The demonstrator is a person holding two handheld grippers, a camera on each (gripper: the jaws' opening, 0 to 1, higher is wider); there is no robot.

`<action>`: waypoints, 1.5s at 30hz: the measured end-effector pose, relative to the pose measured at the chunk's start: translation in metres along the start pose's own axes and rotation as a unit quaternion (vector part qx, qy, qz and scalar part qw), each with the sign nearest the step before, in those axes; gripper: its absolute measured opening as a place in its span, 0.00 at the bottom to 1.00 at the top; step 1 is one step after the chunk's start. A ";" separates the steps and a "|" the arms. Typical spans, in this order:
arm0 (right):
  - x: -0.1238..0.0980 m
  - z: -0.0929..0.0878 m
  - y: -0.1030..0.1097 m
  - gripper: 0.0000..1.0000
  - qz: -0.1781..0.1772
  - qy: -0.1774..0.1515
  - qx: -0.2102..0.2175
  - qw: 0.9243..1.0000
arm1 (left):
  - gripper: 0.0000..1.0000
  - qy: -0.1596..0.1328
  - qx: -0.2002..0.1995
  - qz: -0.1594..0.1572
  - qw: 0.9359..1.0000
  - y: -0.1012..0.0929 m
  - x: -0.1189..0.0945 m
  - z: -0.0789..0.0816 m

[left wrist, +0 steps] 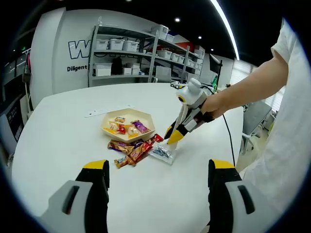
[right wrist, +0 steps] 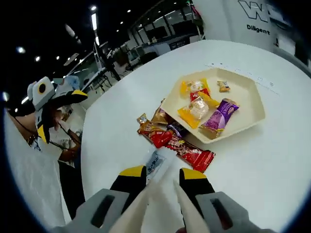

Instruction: Place the target food into the container with the food tongs after gripping and lifting it, then release it inside without dropping or visibly crushing the food.

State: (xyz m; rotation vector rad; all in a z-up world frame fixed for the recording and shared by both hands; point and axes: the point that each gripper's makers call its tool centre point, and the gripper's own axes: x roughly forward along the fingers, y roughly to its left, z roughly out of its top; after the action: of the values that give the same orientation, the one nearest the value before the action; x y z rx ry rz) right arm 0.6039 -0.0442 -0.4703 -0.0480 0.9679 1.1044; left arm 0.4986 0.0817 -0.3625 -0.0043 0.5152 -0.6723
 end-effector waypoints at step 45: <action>0.024 0.030 0.049 0.17 0.045 -0.045 0.008 0.998 | 0.80 -0.005 -0.004 0.004 1.000 0.001 -0.005 -0.001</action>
State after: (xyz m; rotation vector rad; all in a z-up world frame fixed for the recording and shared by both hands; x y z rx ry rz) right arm 0.5882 0.0115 -0.4476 0.0591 0.9043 1.1721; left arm 0.4959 0.0858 -0.3616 -0.0131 0.5079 -0.6621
